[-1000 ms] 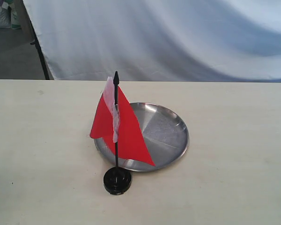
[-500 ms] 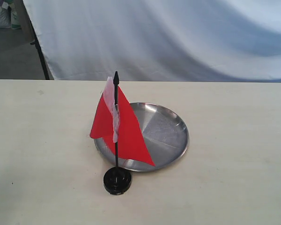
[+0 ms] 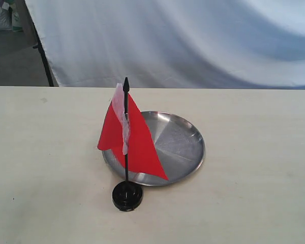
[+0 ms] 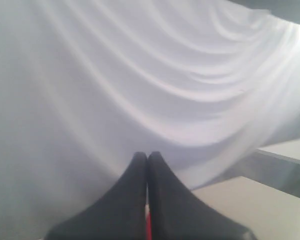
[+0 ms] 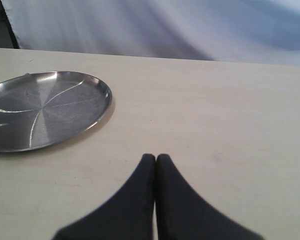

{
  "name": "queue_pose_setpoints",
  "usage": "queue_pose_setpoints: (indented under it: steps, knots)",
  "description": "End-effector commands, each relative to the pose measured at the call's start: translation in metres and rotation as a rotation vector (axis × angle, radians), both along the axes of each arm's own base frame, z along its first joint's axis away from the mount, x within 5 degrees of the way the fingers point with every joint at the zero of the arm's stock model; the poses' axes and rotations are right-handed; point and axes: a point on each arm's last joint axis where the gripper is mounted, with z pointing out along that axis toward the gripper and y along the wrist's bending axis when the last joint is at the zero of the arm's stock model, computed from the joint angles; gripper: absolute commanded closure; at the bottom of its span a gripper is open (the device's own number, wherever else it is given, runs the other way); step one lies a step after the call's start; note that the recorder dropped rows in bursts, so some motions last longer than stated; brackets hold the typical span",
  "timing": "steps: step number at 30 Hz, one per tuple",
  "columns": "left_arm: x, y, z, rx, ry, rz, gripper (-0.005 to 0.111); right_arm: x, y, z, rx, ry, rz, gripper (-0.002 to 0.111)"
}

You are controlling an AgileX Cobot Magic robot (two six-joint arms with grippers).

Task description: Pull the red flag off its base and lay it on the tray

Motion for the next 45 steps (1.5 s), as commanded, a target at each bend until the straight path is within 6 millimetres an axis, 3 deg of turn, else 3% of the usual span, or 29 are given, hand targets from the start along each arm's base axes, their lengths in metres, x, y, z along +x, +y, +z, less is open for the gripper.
queue_pose_setpoints:
  steps: [1,12,18,25,31,40,45]
  knots:
    - [0.016,-0.008,0.011,-0.002,-0.021,-0.18,0.107,0.0,0.0,-0.001,0.001,-0.004,0.002,0.108]
    - [0.096,0.001,-0.008,-0.084,0.357,-0.347,0.107,0.0,0.0,-0.001,0.001,-0.004,0.002,0.108]
    - [0.124,0.009,-0.03,-0.065,0.507,-0.327,0.107,0.0,0.0,-0.001,0.001,-0.004,0.002,0.108]
    - [0.144,0.016,-0.046,-0.077,0.598,-0.303,0.107,0.0,0.0,-0.001,0.001,-0.004,0.002,0.108]
    - [0.154,0.009,-0.056,-0.019,0.642,-0.221,0.107,0.0,0.0,-0.001,0.001,-0.004,0.002,0.108]
    - [0.157,-0.019,-0.061,0.101,0.619,-0.119,0.107,0.0,0.0,-0.001,0.001,-0.003,0.002,0.108]
    - [0.162,-0.042,-0.077,0.161,0.678,-0.118,0.107,0.0,0.0,-0.001,0.001,-0.003,0.002,0.108]
